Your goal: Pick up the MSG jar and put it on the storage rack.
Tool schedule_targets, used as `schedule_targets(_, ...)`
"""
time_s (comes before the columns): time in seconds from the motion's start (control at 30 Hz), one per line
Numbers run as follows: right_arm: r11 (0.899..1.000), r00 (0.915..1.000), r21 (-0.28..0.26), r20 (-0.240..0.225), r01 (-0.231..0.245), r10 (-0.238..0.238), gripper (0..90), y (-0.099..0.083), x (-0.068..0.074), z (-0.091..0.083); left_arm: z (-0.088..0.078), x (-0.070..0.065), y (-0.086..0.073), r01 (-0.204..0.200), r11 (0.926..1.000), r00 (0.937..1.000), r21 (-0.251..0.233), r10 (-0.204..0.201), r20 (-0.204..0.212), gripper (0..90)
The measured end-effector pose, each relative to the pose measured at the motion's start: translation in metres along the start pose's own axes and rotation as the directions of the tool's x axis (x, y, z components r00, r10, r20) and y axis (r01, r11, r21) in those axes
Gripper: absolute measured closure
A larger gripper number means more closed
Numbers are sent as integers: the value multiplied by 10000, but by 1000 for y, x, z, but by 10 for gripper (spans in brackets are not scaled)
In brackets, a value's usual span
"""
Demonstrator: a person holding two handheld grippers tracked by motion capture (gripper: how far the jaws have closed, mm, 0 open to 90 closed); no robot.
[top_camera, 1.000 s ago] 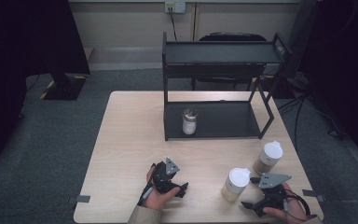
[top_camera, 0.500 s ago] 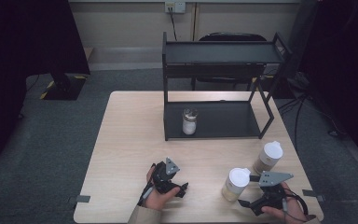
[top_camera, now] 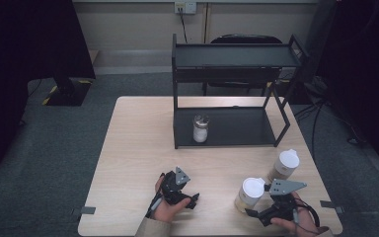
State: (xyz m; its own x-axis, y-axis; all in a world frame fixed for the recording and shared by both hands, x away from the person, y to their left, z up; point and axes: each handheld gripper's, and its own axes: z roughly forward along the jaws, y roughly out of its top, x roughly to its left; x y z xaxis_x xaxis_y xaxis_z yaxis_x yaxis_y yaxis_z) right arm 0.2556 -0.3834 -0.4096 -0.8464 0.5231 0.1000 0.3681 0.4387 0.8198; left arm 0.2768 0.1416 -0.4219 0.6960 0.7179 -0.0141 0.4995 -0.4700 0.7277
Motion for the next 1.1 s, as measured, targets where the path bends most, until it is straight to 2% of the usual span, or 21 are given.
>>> schedule_targets(0.23, 9988, 9998, -467, -58, -174, 171, 132, -5, 1, 2, 0, 0, 0, 0, 10000, 10000, 1, 0, -1, 0)
schedule_targets(0.5, 9967, 9999, -807, -49, -115, 111, 221, -7, 4, 4, 0, 0, 0, -4, 10000, 10000, 1, 4, -1, 0)
schedule_targets(0.97, 9945, 10000, -1046, 37, 48, -44, 279, -8, 9, 5, 0, 0, 0, -4, 10000, 10000, -1, 4, -1, 0)
schedule_targets(1.1, 9940, 9990, -1039, 301, 355, -325, 296, -7, 15, 4, 0, 0, 0, -5, 10000, 10000, -1, 5, 0, 0)
